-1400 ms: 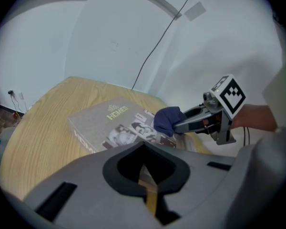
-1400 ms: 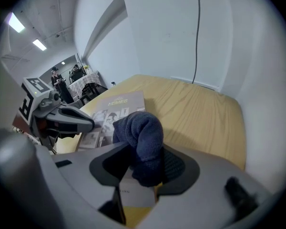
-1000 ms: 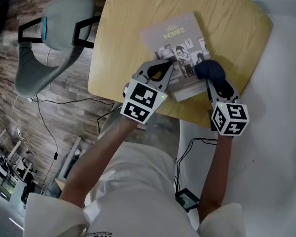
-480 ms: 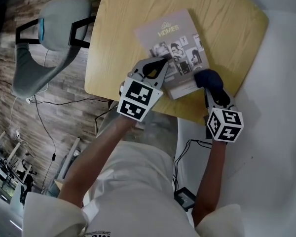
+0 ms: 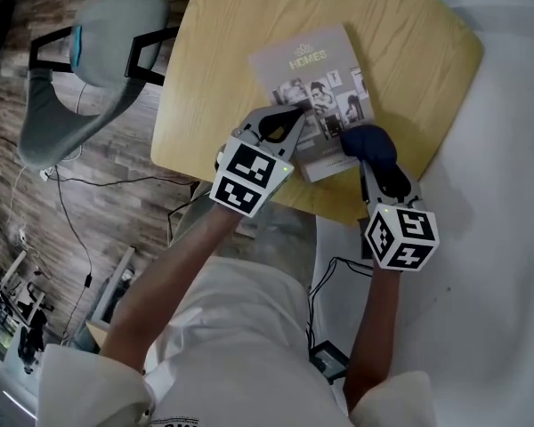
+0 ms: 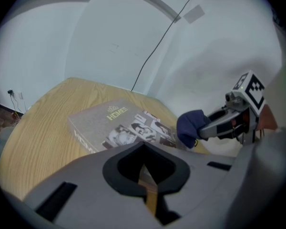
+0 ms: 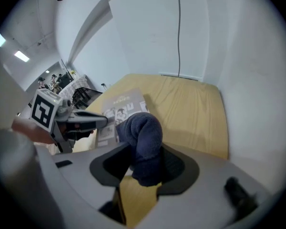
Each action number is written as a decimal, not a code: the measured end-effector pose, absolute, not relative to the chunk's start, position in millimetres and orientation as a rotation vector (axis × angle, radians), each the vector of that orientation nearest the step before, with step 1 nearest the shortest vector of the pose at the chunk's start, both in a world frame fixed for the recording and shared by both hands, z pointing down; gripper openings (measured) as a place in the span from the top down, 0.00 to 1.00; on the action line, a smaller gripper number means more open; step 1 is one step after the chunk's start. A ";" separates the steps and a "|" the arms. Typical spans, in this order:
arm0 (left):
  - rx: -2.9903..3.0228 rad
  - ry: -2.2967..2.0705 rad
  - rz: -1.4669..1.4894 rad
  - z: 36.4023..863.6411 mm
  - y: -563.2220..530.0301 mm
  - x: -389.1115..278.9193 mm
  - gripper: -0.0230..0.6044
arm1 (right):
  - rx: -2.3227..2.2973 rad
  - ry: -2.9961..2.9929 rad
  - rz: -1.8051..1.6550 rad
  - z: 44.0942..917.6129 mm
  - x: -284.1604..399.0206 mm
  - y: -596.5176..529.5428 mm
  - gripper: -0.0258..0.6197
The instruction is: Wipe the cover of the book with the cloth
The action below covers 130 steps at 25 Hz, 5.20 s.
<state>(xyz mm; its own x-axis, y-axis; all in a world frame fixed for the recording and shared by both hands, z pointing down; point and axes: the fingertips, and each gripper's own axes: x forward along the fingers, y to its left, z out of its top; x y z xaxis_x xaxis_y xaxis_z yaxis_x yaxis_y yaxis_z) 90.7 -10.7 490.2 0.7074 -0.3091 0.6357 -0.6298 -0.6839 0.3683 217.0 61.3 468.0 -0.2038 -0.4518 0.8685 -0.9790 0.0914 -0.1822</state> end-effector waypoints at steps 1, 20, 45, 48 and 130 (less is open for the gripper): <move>2.342 -0.718 0.730 490.4 -11.0 91.7 0.95 | 1.414 -1.768 1.036 463.8 212.9 50.2 0.70; 2.337 -0.750 0.714 488.7 -17.7 87.1 0.95 | 1.248 -2.022 0.905 471.3 129.9 -127.0 0.70; 2.346 -0.712 0.731 489.9 -10.7 88.6 0.95 | 1.177 -1.923 0.886 498.2 149.8 -38.2 0.70; 2.347 -0.708 0.735 490.8 -9.3 89.0 0.95 | 1.175 -1.911 0.887 499.5 154.0 -26.2 0.70; 2.247 -0.851 0.799 480.6 -10.0 5.1 0.95 | 1.053 -1.944 0.958 496.1 78.9 -51.6 0.70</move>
<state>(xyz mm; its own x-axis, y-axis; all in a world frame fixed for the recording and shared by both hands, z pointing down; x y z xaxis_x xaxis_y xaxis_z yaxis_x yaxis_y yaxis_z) 5.1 -10.0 480.6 0.6132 -0.3622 0.7020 -0.7233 -0.6146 0.3147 78.9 -51.6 496.1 -0.4108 -0.3487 0.8424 -0.8805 0.3915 -0.2673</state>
